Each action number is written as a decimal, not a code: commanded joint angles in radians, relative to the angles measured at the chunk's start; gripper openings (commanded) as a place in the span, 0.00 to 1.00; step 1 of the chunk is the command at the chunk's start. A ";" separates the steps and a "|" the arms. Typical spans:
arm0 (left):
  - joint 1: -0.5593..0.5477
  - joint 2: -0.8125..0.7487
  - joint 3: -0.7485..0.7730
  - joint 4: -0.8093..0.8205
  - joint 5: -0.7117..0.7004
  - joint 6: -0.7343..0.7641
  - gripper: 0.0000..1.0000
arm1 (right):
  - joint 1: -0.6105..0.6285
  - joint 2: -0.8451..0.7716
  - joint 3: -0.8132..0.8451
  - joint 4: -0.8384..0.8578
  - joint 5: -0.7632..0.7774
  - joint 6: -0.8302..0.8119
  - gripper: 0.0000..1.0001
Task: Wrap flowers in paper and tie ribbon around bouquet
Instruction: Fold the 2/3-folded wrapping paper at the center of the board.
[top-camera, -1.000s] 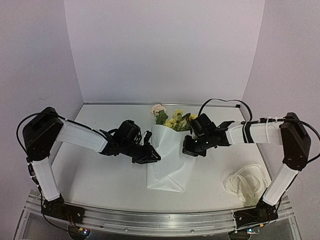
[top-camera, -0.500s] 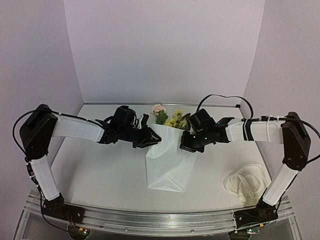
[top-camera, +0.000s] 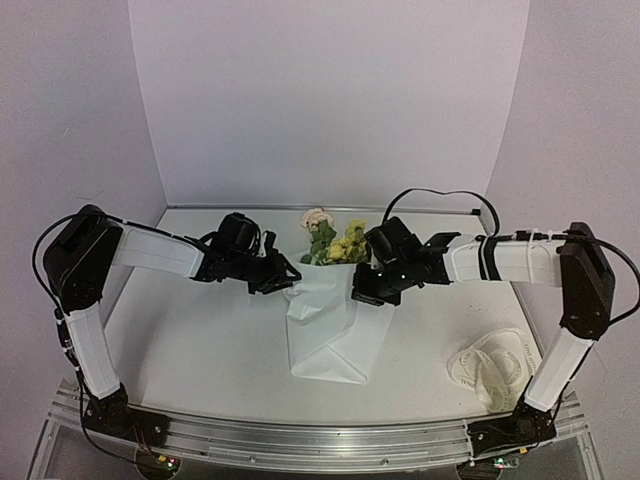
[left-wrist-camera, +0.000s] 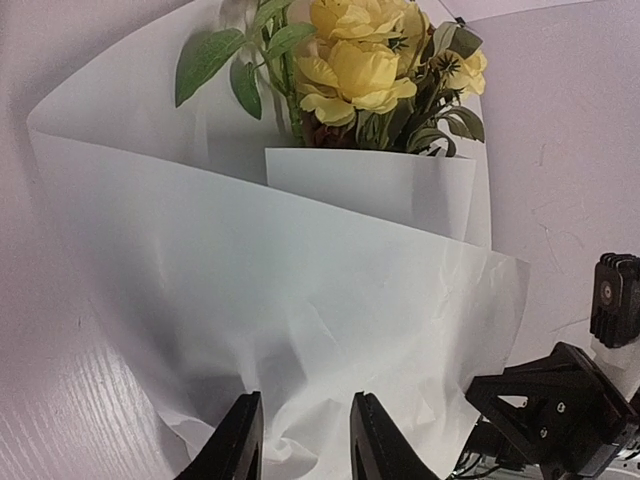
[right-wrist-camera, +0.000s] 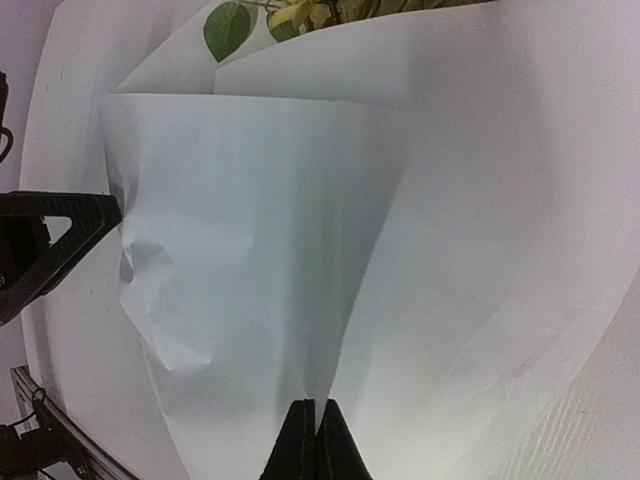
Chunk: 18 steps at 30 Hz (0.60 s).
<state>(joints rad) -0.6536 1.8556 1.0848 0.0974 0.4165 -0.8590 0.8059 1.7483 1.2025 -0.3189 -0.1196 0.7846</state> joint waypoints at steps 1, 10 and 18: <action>0.015 -0.146 -0.044 -0.008 -0.044 0.014 0.40 | 0.006 -0.009 0.057 -0.016 0.030 -0.025 0.00; 0.152 -0.157 -0.059 -0.021 -0.049 -0.013 0.56 | 0.041 -0.023 0.099 -0.031 0.025 -0.023 0.00; 0.188 -0.322 -0.239 0.025 -0.033 -0.022 0.65 | 0.138 0.067 0.299 -0.011 -0.057 0.035 0.00</action>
<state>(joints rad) -0.4861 1.6526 0.9541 0.0835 0.3560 -0.8648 0.8862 1.7541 1.3508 -0.3676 -0.1267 0.7871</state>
